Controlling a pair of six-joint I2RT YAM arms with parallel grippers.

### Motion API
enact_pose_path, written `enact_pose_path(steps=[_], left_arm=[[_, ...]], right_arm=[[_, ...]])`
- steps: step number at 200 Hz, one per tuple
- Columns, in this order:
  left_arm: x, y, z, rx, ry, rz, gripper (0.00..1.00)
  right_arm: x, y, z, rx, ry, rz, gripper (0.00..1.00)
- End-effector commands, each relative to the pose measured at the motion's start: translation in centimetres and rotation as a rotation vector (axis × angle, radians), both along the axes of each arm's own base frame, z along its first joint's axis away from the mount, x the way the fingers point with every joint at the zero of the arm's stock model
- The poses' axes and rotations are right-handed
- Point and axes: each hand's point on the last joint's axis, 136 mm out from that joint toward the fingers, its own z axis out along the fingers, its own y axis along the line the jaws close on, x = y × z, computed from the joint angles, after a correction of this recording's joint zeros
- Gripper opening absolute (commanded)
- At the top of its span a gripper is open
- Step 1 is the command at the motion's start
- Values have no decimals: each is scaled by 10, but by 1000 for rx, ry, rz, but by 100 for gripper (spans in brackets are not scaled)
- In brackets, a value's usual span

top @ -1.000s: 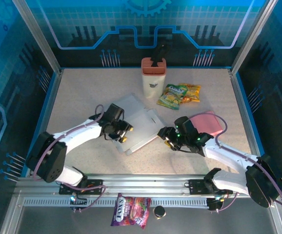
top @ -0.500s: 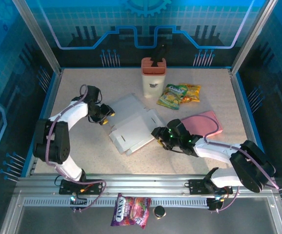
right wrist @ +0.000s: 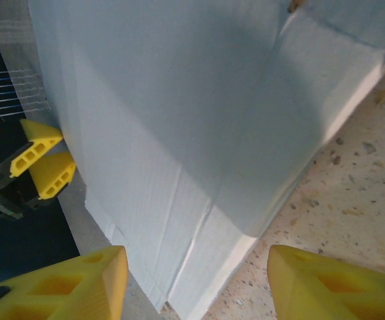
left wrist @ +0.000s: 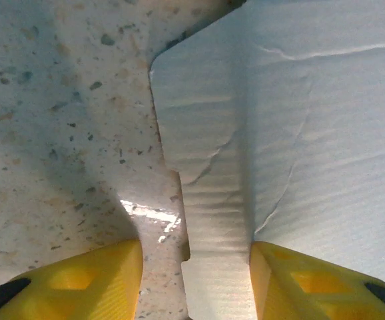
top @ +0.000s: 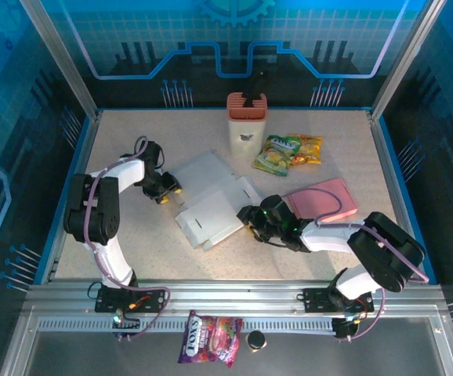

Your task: Fold the paper box

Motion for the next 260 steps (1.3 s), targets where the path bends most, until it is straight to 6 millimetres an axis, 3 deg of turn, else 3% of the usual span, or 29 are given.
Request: enact_pose_path(steps=[1,44,89,154,225,260], left_arm=[[2,4,-1,23,8,-17,47],[2,3,1,16,6,-16,47],[5,0,19,-10,-32,-4,48],[2,-8,16,-61,-14,7,48],[-4,-8,11,-62,4,4,47],[-4,-8,12,-59,3,2,47]], right_arm=[[1,2,-4,0,-15,-16,58],[1,3,-9,6,-9,-23,57],[-5,-5,-8,-12,-2,-35,57],[14,7,-13,42,-52,-50,56],[26,13,13,130,-165,-78,51],[30,19,22,170,-191,-88,42]])
